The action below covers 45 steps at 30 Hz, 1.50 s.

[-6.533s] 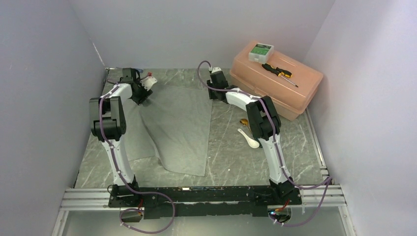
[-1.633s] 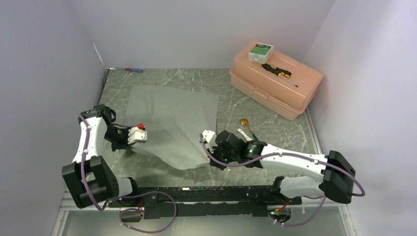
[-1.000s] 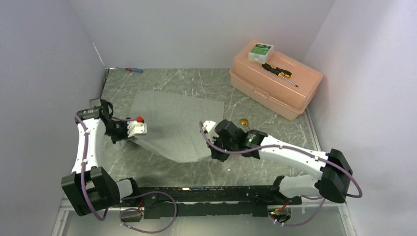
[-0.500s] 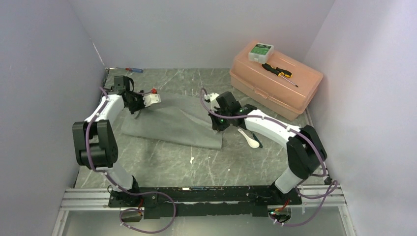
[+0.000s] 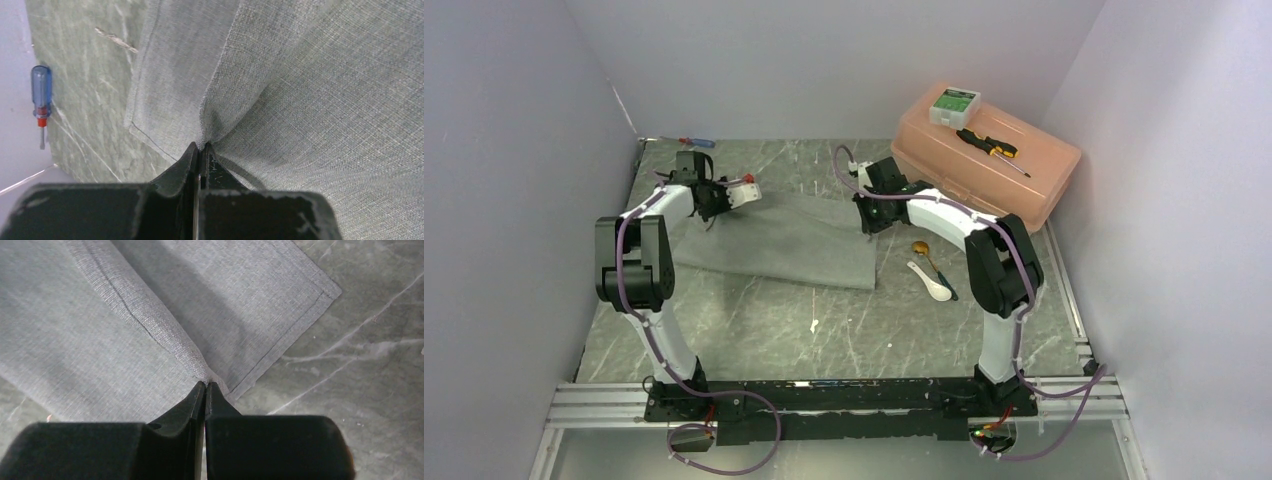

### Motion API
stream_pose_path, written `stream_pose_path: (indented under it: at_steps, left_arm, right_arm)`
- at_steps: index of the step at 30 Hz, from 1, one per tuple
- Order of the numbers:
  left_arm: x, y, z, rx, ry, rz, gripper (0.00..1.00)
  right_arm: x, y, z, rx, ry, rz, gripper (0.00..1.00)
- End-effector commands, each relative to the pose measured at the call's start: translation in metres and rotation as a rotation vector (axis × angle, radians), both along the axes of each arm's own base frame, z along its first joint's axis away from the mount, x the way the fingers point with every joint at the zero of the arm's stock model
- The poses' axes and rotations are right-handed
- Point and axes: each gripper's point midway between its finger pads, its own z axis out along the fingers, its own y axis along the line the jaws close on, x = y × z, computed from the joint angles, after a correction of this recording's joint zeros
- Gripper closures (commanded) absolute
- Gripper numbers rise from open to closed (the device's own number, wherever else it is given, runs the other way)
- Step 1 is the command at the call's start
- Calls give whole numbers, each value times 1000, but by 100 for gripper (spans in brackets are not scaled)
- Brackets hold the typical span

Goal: Fold the napkin into a case and place the utensils inside
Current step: Fold and flatten the napkin at the center of the board.

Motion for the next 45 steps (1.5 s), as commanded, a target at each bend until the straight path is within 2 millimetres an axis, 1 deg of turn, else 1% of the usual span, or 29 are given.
stream_pose_path:
  at_steps: [1,6,10,12,16,19,22,23,26,28,31,36,41,45]
  left_arm:
    - [30,-2,23,-8,-130,24,97]
    - [33,-5,18,1,-123,26,97]
    - [34,-7,17,-5,-116,25,97]
    - [35,-8,16,-1,-111,19,97]
    - [40,-11,16,-6,-128,26,96]
    - [47,-9,19,-5,-153,40,94]
    - [55,-5,23,7,-181,62,92]
    - [57,-15,24,6,-191,48,92]
    - [63,-15,27,13,-213,63,93]
    - [61,-15,26,20,-203,58,93]
    - [55,-16,22,27,-182,43,93]
    - [47,-18,14,26,-155,28,93]
    - [44,-20,13,28,-143,20,93]
    - [42,-20,13,35,-135,17,94]
  right_arm:
    - [19,-2,-3,3,2,-29,93]
    - [31,-7,-14,1,15,-59,92]
    - [40,-11,-18,7,8,-92,91]
    - [46,-12,-17,9,0,-107,87]
    - [56,-15,-13,21,-23,-136,85]
    - [65,-19,-10,28,-36,-158,75]
    - [74,-22,-12,20,-48,-179,72]
    - [77,-24,-12,14,-54,-190,71]
    - [88,-31,-10,4,-83,-234,71]
    - [92,-32,-7,25,-100,-240,68]
    - [88,-24,-2,77,-106,-192,60]
    - [79,-10,-2,152,-88,-110,52]
    - [75,-2,-7,184,-63,-55,49]
    - [74,-3,-8,225,-59,-45,49]
